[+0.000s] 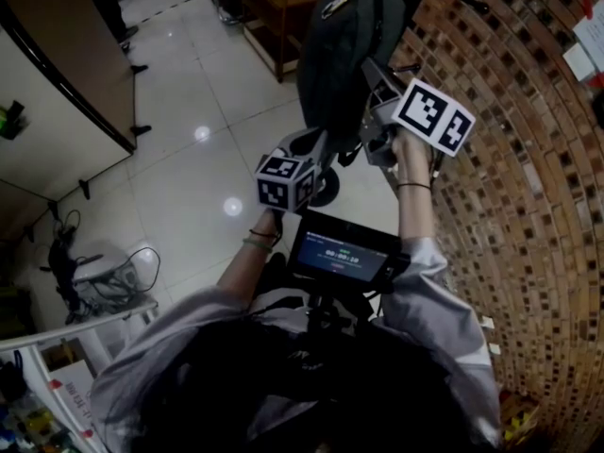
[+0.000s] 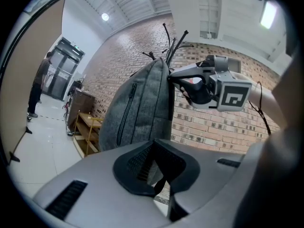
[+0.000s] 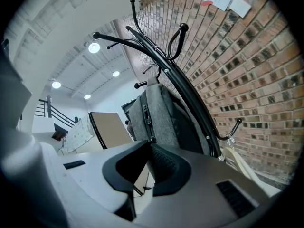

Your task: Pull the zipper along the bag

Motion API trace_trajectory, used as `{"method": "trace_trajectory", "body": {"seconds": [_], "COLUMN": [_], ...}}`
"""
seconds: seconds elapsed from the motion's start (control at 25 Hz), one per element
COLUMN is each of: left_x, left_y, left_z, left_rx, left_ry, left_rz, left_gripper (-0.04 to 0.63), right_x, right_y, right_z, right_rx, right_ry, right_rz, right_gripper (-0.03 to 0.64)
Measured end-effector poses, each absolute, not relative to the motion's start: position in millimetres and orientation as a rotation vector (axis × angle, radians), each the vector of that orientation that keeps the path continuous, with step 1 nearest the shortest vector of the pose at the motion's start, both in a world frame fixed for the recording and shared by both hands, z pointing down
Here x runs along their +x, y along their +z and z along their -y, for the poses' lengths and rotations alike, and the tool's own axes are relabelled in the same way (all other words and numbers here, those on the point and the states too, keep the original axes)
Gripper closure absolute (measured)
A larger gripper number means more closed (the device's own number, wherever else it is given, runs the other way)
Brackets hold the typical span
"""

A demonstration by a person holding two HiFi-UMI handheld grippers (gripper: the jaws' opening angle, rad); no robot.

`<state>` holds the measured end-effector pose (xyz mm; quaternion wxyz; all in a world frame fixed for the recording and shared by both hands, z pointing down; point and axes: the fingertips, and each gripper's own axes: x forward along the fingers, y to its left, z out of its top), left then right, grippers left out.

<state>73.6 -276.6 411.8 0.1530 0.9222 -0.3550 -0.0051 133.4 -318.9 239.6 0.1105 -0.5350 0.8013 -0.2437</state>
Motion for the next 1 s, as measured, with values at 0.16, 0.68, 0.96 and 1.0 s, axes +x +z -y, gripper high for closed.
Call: {"method": "trace_trajectory", "body": {"seconds": [0.16,0.68,0.96,1.0], "left_x": [73.7,74.9,74.0,73.7], "left_y": [415.1,416.9,417.0,416.9], "left_z": [277.4,279.3,280.9,281.2], "left_rx": [2.641,2.64,2.637,2.636], "left_ry": [-0.006,-0.011,-0.008,-0.009], "left_rz": [1.015,1.011,1.015,1.016], "left_gripper": [0.588,0.588,0.588,0.588], "right_x": [134.1,135.5,135.2,134.4], "right_y": [231.6,192.7,183.8,184.4], "right_z": [320.6,326.1,329.6,329.4], "right_rx": [-1.563,-1.554,-1.558,-1.549], "right_ry": [-0.706,-0.625,-0.597,-0.604], "right_rz": [-2.343,-2.355,-2.362,-2.359], "right_gripper": [0.592,0.589,0.588,0.588]}}
